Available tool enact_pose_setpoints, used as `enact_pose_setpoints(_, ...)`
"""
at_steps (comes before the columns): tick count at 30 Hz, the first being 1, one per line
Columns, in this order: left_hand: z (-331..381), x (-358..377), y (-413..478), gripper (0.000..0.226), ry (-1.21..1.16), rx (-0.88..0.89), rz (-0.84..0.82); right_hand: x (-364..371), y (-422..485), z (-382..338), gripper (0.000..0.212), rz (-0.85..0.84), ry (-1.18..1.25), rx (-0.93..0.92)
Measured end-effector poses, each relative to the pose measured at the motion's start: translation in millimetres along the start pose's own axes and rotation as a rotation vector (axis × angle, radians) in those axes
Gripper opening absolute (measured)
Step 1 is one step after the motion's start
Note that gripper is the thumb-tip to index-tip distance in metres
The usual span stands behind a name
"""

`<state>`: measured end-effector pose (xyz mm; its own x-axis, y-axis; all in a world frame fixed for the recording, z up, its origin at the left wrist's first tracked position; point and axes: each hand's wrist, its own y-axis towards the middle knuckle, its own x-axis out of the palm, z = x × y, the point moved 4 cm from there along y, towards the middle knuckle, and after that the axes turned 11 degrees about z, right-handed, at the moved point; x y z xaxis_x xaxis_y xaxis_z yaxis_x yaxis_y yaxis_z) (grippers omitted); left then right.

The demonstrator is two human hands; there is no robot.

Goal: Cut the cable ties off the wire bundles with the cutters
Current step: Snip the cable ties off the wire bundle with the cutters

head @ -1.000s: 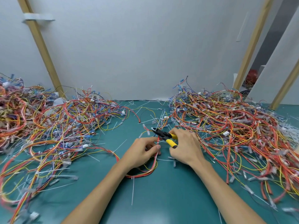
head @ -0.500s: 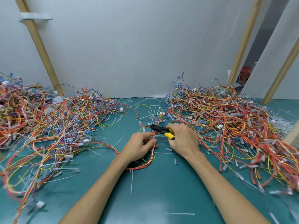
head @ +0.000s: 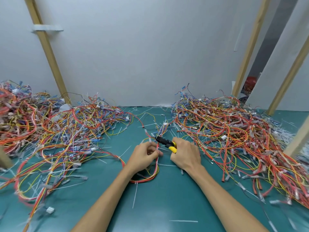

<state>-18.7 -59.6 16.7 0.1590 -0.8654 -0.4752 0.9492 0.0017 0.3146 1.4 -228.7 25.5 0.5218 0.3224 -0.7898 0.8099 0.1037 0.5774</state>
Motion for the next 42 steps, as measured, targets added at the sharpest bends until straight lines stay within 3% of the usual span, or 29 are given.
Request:
enact_pose_setpoints(20, -6.0, -2.3, -5.7, 0.011, -0.144, -0.049, -0.098, -0.6, -0.7, 1.2, 0.017, -0.022, -0.035, -0.029)
enact_pose_setpoints(29, -8.3, -3.3, -4.1, 0.016, -0.154, -0.021, -0.046, 0.1, 0.5, 3.4, 0.02, -0.003, -0.03, -0.043)
enact_pose_setpoints(33, -8.9, -3.4, -3.5, 0.028, -0.115, -0.009, -0.01, 2.2, 1.7, 4.7, 0.026, 0.027, -0.005, -0.07)
enact_pose_setpoints(38, -8.7, -0.5, -1.6, 0.026, -0.03, 0.046, 0.01, 6.8, 5.2, 6.7, 0.042, 0.027, -0.025, -0.114)
enact_pose_setpoints(42, -6.0, 0.2, -1.7, 0.021, 0.037, 0.099, 0.001, 6.4, 6.2, 6.6, 0.04, 0.018, -0.037, -0.128)
